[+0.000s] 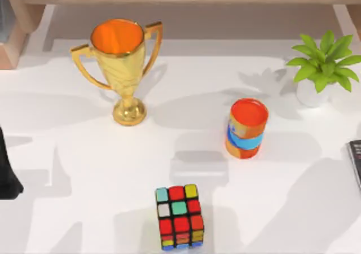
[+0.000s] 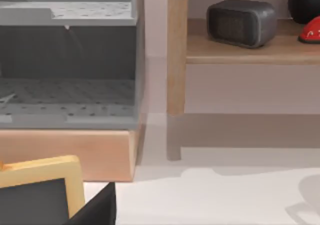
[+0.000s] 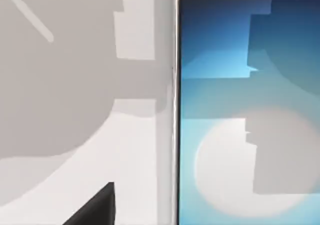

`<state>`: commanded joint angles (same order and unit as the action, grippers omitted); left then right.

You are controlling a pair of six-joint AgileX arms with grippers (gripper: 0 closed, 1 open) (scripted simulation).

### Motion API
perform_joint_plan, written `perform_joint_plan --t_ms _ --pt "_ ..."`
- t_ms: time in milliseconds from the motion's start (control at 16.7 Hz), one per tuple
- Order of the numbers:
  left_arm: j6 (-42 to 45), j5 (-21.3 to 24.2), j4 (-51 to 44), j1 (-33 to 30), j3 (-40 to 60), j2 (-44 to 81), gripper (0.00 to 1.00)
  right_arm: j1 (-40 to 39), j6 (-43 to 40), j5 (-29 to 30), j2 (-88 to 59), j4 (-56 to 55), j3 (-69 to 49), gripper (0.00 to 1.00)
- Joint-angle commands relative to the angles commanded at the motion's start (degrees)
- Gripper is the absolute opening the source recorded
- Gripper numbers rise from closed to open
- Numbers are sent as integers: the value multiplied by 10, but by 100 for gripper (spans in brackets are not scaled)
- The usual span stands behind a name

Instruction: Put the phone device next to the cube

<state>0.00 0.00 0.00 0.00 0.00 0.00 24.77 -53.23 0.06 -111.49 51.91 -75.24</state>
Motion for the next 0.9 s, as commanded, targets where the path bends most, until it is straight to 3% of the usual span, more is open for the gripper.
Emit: perform_joint_plan --t_ms 480,900 --pt "0 0 0 0 0 0 100 4 -12 0 -24 9 -15 100" --pt "0 0 0 0 0 0 100 6 -12 0 -63 -69 24 100"
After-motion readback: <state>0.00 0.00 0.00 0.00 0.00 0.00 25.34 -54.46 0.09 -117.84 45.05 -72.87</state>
